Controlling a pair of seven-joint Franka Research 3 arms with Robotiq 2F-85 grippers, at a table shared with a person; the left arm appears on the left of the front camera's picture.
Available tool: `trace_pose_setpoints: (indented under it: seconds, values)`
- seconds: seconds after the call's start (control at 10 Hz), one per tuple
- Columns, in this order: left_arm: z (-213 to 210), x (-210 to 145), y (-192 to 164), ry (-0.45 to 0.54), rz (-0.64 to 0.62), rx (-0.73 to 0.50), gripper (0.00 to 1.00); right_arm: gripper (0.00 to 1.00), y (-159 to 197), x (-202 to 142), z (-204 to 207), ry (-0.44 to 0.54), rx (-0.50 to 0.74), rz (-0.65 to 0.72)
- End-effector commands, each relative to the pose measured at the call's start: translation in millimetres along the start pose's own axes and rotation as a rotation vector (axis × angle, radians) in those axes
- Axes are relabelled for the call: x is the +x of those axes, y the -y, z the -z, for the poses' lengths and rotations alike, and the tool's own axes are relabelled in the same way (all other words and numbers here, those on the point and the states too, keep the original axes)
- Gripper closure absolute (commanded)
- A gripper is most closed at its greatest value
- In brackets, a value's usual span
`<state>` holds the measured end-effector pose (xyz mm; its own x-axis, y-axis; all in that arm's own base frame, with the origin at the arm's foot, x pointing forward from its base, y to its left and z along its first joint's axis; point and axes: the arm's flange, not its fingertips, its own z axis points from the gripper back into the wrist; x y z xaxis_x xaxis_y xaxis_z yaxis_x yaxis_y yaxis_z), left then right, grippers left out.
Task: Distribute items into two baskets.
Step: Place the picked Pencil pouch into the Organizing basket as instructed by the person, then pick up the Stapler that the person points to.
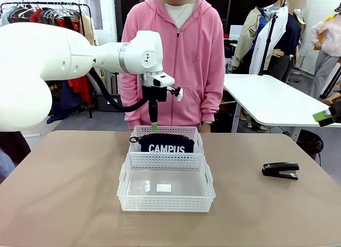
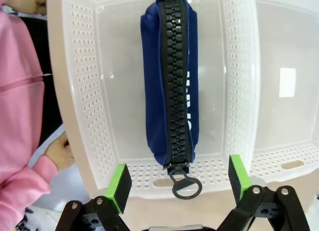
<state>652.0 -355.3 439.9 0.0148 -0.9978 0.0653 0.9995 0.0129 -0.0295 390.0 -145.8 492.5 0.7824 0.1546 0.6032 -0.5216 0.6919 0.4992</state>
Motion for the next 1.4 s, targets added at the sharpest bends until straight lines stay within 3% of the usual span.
trace_pose_setpoints:
  seconds: [0.0,0.9,1.3]
  values:
    - [1.3,3.4,-3.4,0.001,0.003,0.008,0.0,0.0,-1.3,1.7,-0.7,0.012,0.012,-0.007]
    - [4.7,2.4,-0.8,0.002,0.003,-0.001,0.0,0.0,-1.3,1.7,-0.7,0.012,0.012,-0.007]
    - [-51.3,-102.3,9.9,0.103,-0.303,-0.075,0.0,0.0,-1.3,1.7,-0.7,0.012,0.012,-0.007]
